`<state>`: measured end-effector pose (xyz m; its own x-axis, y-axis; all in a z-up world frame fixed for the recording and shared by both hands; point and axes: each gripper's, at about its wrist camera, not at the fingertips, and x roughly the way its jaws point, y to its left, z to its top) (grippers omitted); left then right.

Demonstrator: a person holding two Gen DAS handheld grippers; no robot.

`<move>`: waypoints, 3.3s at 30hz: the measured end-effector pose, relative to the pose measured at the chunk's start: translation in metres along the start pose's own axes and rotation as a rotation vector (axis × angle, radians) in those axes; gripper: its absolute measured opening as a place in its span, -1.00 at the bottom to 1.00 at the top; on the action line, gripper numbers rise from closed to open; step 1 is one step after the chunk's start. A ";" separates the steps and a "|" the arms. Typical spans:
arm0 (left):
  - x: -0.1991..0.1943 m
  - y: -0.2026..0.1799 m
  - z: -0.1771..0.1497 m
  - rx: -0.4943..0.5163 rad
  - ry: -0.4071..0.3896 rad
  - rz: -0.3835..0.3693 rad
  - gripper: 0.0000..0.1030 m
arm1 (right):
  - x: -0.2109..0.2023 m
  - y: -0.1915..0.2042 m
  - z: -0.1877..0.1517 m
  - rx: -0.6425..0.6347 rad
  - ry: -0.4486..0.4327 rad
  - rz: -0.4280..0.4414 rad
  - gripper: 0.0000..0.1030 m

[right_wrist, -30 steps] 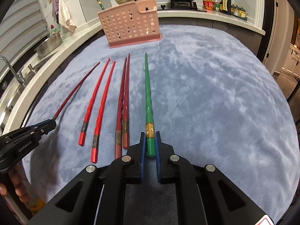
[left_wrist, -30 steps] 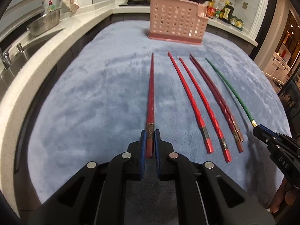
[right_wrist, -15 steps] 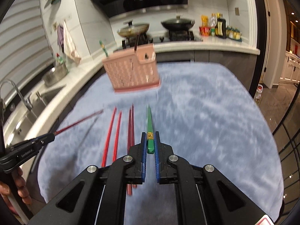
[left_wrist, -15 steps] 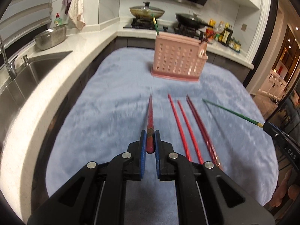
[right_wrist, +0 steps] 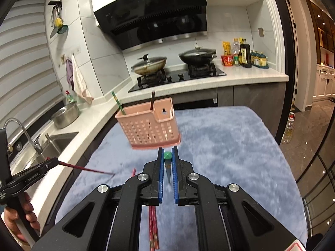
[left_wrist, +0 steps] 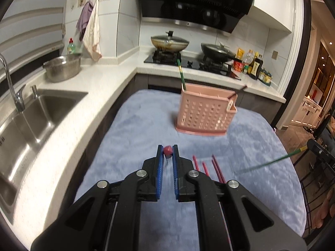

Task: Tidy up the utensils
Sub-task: 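Lower the red chopstick into the pink caddy with the left tool while the right tool lowers the green chopstick, then open both tools over the pink caddy and withdraw them, then grasp a red chopstick with the left tool while the right tool grasps a dark-red chopstick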

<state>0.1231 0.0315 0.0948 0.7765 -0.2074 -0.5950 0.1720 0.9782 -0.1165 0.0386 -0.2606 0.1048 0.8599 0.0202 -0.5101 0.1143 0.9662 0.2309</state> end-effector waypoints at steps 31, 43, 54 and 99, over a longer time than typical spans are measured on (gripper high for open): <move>0.056 -0.048 0.222 0.005 -0.333 -0.085 -0.86 | 0.092 0.044 0.207 0.060 -0.299 0.176 -0.86; 0.135 -0.041 0.204 -0.015 -0.227 -0.070 -0.86 | 0.181 0.044 0.182 0.017 -0.155 0.112 -0.86; 0.123 -0.031 0.193 -0.079 -0.235 -0.039 0.10 | 0.179 0.032 0.173 0.046 -0.152 0.091 -0.30; 0.041 -0.030 -0.138 0.033 0.294 -0.017 0.34 | 0.039 0.017 -0.160 -0.096 0.349 -0.060 -0.21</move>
<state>0.0660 -0.0043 -0.0357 0.5655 -0.2063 -0.7985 0.2069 0.9727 -0.1048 -0.0056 -0.2023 -0.0441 0.6299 0.0333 -0.7759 0.0974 0.9878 0.1214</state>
